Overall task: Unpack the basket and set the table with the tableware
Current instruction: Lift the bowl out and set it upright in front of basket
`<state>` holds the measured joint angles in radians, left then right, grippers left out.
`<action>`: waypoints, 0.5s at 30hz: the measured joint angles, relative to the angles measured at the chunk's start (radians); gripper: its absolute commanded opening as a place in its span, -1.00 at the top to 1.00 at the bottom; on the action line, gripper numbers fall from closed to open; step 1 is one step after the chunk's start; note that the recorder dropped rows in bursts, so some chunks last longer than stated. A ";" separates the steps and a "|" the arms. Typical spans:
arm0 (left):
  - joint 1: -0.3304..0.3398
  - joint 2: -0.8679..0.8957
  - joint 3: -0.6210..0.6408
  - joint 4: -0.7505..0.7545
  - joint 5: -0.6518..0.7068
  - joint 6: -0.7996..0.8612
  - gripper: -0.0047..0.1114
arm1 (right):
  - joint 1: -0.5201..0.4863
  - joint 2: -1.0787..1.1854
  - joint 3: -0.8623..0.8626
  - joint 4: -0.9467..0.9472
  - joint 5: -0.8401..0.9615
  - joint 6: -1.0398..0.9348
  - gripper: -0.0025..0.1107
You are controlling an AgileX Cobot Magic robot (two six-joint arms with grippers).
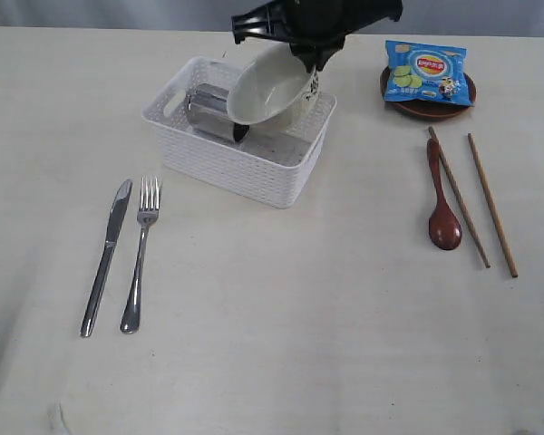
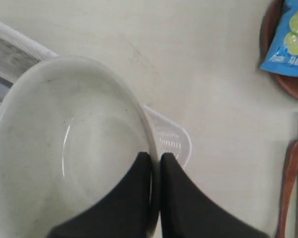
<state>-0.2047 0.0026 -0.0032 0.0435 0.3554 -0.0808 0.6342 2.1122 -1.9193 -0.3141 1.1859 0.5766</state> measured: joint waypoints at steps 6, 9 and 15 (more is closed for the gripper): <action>0.000 0.000 0.000 0.000 0.000 0.000 0.92 | 0.000 -0.128 -0.002 -0.010 0.031 -0.182 0.96; 0.000 0.000 0.000 0.000 0.000 0.000 0.92 | 0.000 -0.189 -0.002 0.154 0.032 -0.383 0.96; 0.000 0.000 0.000 0.000 0.000 0.000 0.92 | 0.000 -0.295 0.179 0.407 0.031 -0.557 0.96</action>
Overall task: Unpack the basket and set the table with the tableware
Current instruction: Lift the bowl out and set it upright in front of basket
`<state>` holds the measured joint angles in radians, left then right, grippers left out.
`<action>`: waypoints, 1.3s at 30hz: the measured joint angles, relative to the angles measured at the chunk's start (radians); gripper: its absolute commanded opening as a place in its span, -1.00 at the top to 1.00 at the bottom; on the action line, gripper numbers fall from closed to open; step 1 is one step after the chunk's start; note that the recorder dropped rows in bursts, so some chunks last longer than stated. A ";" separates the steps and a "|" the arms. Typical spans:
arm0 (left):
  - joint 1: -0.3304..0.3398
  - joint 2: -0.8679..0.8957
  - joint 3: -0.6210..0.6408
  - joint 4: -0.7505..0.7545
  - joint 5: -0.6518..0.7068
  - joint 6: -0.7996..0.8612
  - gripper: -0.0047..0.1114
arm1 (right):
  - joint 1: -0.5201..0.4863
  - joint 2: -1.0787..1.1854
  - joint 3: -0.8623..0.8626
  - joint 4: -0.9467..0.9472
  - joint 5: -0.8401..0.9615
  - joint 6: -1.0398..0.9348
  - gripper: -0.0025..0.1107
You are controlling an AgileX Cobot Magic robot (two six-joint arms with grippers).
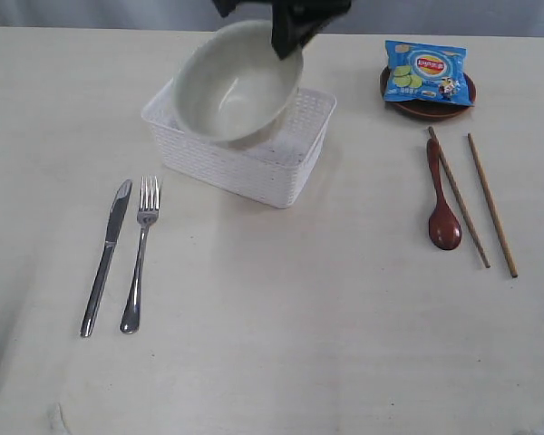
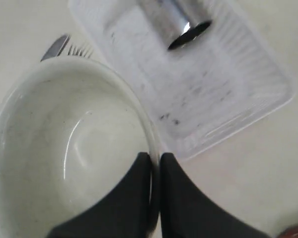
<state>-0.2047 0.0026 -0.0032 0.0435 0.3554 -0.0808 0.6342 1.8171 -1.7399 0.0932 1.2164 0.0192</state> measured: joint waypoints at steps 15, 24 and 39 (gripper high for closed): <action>0.000 0.000 0.000 0.000 0.000 0.000 0.92 | 0.002 -0.053 0.685 0.468 -0.514 -0.407 0.96; 0.000 0.000 0.000 0.000 0.000 0.000 0.92 | 0.002 -0.047 0.737 0.470 -0.656 -0.409 0.96; 0.000 0.000 0.000 0.000 0.000 0.000 0.92 | 0.002 0.021 0.737 0.542 -0.676 -0.373 0.63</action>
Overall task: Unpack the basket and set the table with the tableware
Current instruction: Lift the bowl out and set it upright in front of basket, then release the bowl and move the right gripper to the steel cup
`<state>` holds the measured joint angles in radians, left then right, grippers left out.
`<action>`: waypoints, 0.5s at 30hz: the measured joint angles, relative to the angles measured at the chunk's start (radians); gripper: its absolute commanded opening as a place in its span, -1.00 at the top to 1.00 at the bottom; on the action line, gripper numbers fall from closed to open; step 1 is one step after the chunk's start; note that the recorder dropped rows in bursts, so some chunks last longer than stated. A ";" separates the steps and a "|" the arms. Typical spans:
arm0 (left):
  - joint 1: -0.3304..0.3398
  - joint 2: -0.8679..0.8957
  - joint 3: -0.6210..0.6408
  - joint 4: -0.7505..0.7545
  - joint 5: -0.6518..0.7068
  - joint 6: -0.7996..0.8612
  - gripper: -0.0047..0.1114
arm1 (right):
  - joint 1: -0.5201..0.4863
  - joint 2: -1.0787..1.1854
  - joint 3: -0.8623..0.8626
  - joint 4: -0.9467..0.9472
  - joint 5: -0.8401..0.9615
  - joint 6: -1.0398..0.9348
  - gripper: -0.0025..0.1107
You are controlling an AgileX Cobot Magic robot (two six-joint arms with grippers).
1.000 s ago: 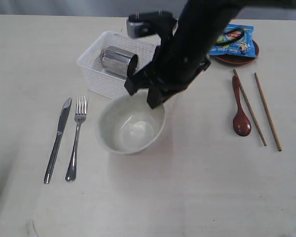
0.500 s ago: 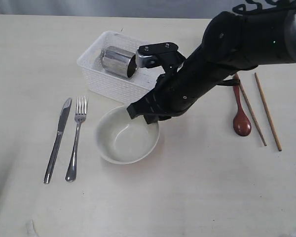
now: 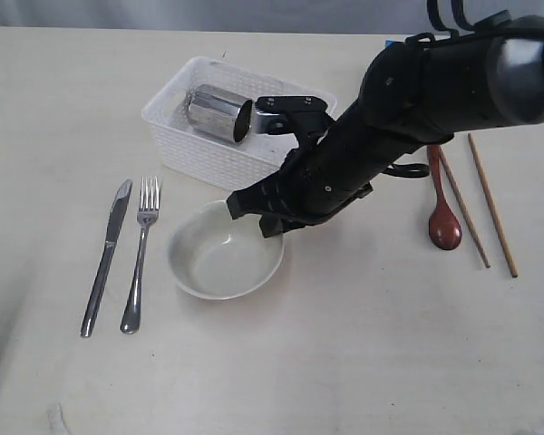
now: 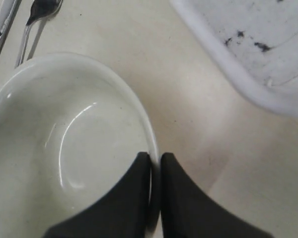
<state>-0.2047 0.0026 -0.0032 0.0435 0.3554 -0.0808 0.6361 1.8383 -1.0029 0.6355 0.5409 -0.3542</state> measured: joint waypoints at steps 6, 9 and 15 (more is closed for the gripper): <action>0.000 0.000 0.000 0.000 0.000 0.000 0.92 | 0.000 0.005 0.000 -0.002 0.009 0.002 0.11; 0.000 0.000 0.000 0.000 0.000 0.000 0.92 | 0.000 -0.009 0.000 -0.002 0.009 0.006 0.19; 0.000 0.000 0.000 0.000 0.000 0.000 0.92 | 0.000 -0.117 -0.023 -0.036 0.012 0.039 0.26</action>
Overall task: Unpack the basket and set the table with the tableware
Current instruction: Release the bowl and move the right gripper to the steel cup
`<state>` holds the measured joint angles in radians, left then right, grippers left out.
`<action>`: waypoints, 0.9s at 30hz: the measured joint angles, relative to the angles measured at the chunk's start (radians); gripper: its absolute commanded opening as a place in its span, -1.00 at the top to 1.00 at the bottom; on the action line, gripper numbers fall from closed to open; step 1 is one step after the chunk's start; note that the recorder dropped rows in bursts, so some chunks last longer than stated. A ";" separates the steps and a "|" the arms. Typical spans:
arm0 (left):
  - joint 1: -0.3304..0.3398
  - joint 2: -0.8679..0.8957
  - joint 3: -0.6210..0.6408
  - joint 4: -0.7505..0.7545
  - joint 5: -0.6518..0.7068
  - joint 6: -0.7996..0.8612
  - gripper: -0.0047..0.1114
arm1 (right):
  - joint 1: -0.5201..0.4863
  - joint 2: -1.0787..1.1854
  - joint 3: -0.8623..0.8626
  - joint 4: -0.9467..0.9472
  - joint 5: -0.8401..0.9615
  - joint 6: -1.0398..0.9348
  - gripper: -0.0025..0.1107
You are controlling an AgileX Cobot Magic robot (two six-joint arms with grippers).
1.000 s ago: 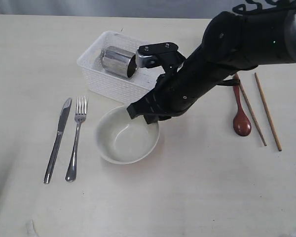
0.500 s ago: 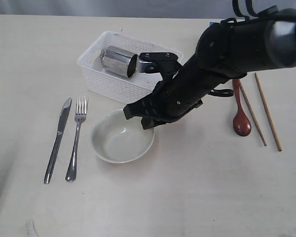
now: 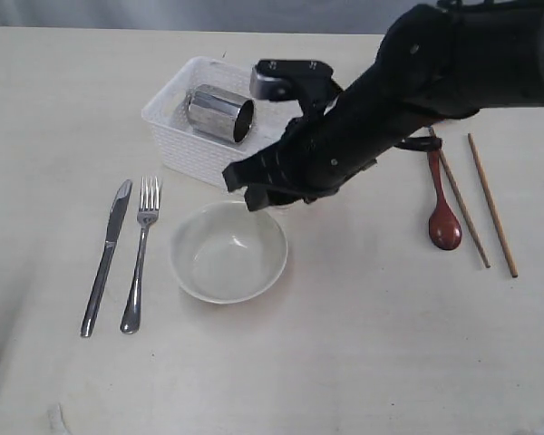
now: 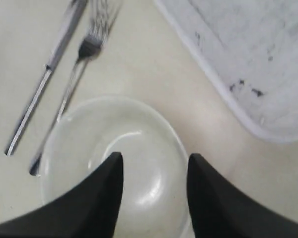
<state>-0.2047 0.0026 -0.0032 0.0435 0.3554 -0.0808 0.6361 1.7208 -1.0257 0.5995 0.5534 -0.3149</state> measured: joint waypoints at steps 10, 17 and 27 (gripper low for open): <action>0.000 0.000 0.000 0.000 0.000 0.000 0.92 | -0.007 0.096 -0.455 -0.174 0.005 0.384 0.25; 0.000 0.000 0.000 0.000 0.000 0.000 0.92 | -0.148 0.314 -0.558 -0.002 0.087 0.478 0.25; 0.000 0.000 0.000 0.000 0.000 0.000 0.92 | -0.153 0.406 -0.558 0.091 0.029 0.451 0.25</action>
<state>-0.2047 0.0026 -0.0032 0.0435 0.3554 -0.0808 0.4834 2.1273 -1.5835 0.6901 0.5823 0.1364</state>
